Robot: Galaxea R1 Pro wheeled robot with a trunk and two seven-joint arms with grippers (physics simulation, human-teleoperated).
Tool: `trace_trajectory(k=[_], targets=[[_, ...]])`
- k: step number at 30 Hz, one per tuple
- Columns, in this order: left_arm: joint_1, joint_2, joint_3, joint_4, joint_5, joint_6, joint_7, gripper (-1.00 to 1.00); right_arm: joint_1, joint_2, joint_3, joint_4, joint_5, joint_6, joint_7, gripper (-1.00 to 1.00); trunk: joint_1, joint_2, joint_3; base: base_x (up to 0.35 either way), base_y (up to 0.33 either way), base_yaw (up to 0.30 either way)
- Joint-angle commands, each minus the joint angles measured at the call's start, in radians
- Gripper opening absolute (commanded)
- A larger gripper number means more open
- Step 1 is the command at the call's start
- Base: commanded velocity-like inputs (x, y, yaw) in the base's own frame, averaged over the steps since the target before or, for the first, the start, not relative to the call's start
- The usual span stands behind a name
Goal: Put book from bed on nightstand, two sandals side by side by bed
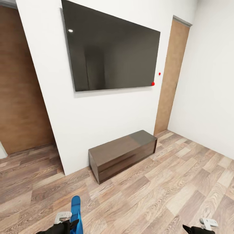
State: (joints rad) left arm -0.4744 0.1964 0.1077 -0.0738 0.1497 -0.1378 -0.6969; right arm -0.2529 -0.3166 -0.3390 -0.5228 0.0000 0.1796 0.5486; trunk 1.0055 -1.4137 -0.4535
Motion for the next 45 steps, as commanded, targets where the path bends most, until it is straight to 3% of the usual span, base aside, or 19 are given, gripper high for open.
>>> trace_trajectory(k=[1, 45], targets=[[-0.001, 0.0, 0.009, 0.002, -0.003, -0.002, -0.004, -1.0, 0.0, 0.001, -0.006, -0.002, 0.0, 0.009, 0.007, 1.0, -0.004, 0.007, 0.002, 0.0, 0.0, 0.293], [-0.001, -0.001, 0.009, 0.002, -0.002, -0.002, -0.004, -1.0, 0.0, 0.001, -0.006, -0.002, 0.0, 0.009, 0.007, 1.0, -0.173, 0.315, 0.14, 0.0, 0.0, 0.293]])
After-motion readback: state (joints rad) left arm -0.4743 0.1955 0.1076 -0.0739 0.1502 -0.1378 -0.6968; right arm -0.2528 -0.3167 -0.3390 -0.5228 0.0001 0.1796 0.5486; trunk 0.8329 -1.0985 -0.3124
